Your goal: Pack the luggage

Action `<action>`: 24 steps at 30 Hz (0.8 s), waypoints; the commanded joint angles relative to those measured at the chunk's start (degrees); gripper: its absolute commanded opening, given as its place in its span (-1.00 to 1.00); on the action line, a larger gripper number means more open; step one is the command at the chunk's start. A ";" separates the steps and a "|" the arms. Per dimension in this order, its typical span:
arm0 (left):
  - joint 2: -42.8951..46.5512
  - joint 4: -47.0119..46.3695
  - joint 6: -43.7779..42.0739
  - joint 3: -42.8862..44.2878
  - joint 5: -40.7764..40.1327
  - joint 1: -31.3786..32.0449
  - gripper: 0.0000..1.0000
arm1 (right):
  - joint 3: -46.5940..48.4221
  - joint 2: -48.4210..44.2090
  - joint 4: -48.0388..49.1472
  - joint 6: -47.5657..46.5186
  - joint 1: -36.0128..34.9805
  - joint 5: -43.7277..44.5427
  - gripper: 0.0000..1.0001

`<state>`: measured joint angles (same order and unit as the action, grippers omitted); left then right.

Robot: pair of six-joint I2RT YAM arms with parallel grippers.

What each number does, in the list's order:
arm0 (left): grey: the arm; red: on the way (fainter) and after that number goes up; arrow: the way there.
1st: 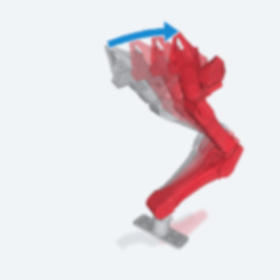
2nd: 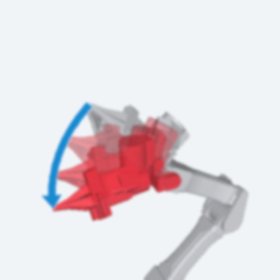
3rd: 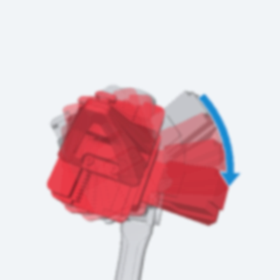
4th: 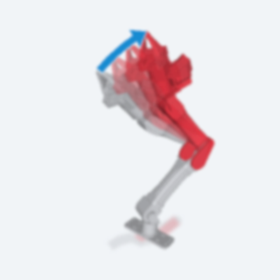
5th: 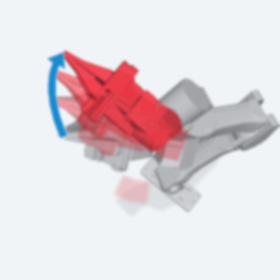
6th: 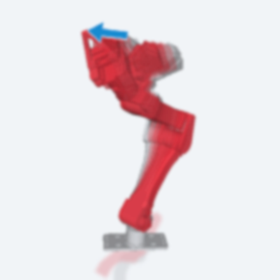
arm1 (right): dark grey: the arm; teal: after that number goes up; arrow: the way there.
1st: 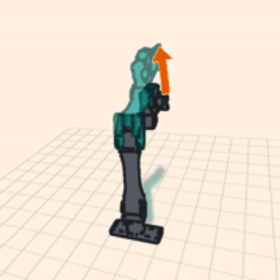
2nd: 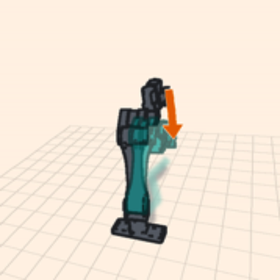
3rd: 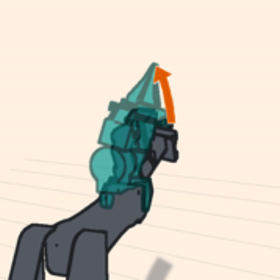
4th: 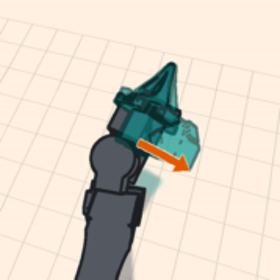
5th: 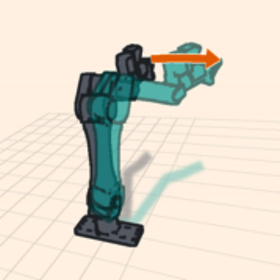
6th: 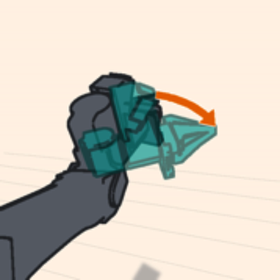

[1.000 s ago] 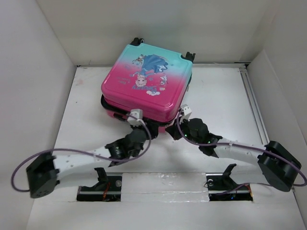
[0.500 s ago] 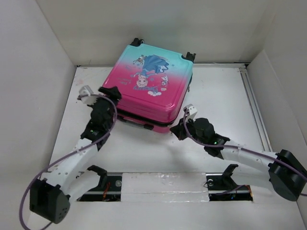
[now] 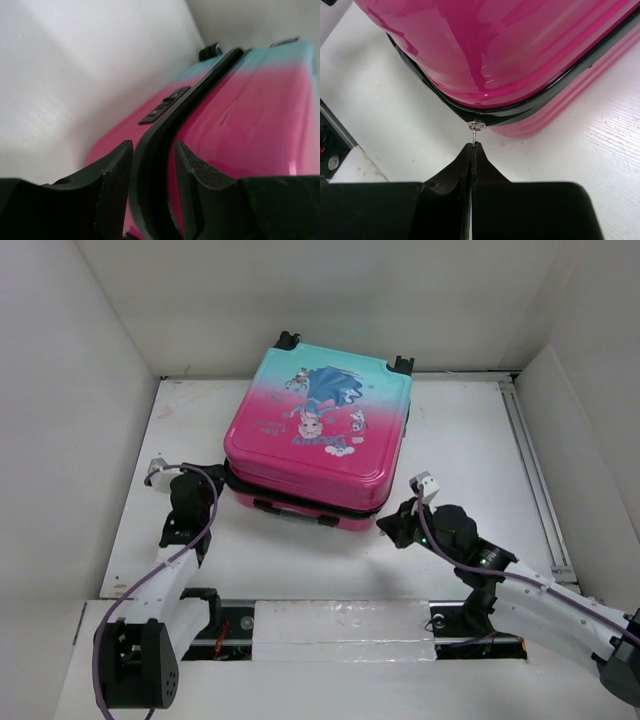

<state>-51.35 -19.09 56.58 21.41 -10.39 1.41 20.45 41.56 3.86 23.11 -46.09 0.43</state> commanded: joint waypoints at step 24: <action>-4.36 -8.85 -10.35 -6.82 14.52 4.30 -1.00 | 0.91 5.63 5.27 3.08 -3.40 -5.61 -1.00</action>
<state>-53.06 -26.52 47.99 16.78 -1.06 4.78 20.45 45.95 5.28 24.62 -47.44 -0.32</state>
